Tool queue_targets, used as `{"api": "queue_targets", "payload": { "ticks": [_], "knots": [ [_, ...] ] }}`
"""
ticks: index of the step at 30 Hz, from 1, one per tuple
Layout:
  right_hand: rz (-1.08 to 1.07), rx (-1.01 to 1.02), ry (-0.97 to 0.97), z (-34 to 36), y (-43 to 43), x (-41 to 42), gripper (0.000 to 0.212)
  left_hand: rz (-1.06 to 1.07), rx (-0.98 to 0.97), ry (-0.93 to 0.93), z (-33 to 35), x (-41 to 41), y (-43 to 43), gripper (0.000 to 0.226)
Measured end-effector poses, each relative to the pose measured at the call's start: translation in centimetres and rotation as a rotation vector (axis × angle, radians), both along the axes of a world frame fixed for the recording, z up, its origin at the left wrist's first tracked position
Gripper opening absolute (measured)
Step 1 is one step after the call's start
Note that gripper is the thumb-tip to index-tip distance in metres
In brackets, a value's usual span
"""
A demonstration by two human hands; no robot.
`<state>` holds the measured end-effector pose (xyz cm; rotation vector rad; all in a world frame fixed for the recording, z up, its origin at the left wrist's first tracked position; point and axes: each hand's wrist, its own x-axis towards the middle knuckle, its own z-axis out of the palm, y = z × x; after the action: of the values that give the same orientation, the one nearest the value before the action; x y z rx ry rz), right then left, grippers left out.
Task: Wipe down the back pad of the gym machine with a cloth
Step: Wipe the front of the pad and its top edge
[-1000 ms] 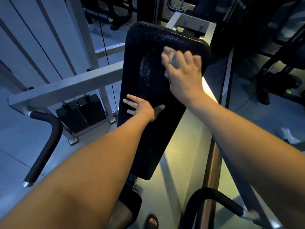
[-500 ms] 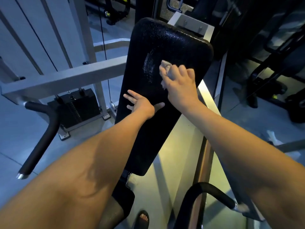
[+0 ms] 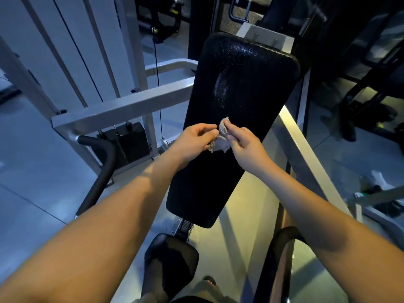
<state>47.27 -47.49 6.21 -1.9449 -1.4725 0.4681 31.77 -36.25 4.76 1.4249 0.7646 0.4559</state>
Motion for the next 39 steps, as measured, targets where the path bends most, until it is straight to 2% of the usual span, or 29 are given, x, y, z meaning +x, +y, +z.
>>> {"api": "queue_targets", "payload": {
  "ticks": [2,5,8,11,17,20,23,25,27,28,29,30,32,33,34,36,39],
  "knots": [
    [-0.023,0.009,0.083,0.1,-0.5,-1.1,0.047,-0.050,-0.007,-0.032,-0.4,-1.1,-0.1,0.038],
    [-0.089,0.003,0.265,0.6,-1.0,-2.7,0.027,-0.122,0.009,-0.008,-1.0,-2.3,-0.4,0.029],
    [-0.180,-0.004,0.238,0.7,-1.1,-3.5,0.005,-0.144,-0.012,0.029,-1.3,-3.6,-0.2,0.022],
    [-0.277,0.000,0.191,0.5,-1.4,-3.9,0.015,-0.159,-0.007,0.070,-1.3,-5.3,0.2,0.021],
    [-0.362,0.009,0.325,-0.3,-0.7,-7.4,0.018,-0.331,0.058,0.162,-1.9,-7.9,0.0,0.016],
    [-0.410,0.000,0.189,0.1,-0.8,-7.8,0.020,-0.281,-0.055,0.070,-2.6,-9.1,0.1,0.019],
    [-0.406,-0.083,0.191,-0.4,-1.8,-8.0,0.044,-0.223,-0.211,-0.009,-2.7,-9.7,0.1,0.031],
    [-0.409,-0.150,0.312,-0.8,-2.1,-8.6,0.057,-0.183,-0.291,-0.047,-2.3,-9.4,-0.2,0.040],
    [-0.357,-0.157,0.645,-1.0,-2.2,-8.9,0.077,-0.153,-0.382,-0.094,-1.6,-8.8,-0.6,0.043],
    [-0.297,-0.118,0.791,-1.1,-2.3,-9.0,0.079,-0.167,-0.411,-0.110,-1.2,-8.5,-0.7,0.046],
    [-0.230,-0.082,0.885,-1.2,-2.4,-8.9,0.075,-0.198,-0.401,-0.113,-1.0,-8.3,-0.8,0.050],
    [-0.193,-0.056,0.907,-1.2,-2.4,-8.7,0.062,-0.225,-0.378,-0.104,-1.1,-8.2,-0.7,0.050],
    [-0.221,-0.012,0.863,-1.4,-2.4,-7.6,0.025,-0.217,-0.289,-0.050,-1.6,-7.6,-0.5,0.043],
    [-0.245,-0.009,0.846,-1.6,-2.4,-6.7,0.018,-0.175,-0.243,-0.016,-2.0,-7.2,-0.2,0.036],
    [-0.244,-0.024,0.851,-1.5,-2.4,-6.0,0.018,-0.118,-0.227,0.004,-2.2,-6.8,-0.1,0.028],
    [-0.234,-0.072,0.852,-1.2,-2.3,-4.5,0.032,0.009,-0.318,-0.020,-2.4,-5.9,0.1,0.014],
    [-0.320,-0.103,0.786,-1.2,-1.7,-2.7,0.050,0.097,-0.487,-0.105,-2.3,-4.2,0.2,0.020]
  ]
}}
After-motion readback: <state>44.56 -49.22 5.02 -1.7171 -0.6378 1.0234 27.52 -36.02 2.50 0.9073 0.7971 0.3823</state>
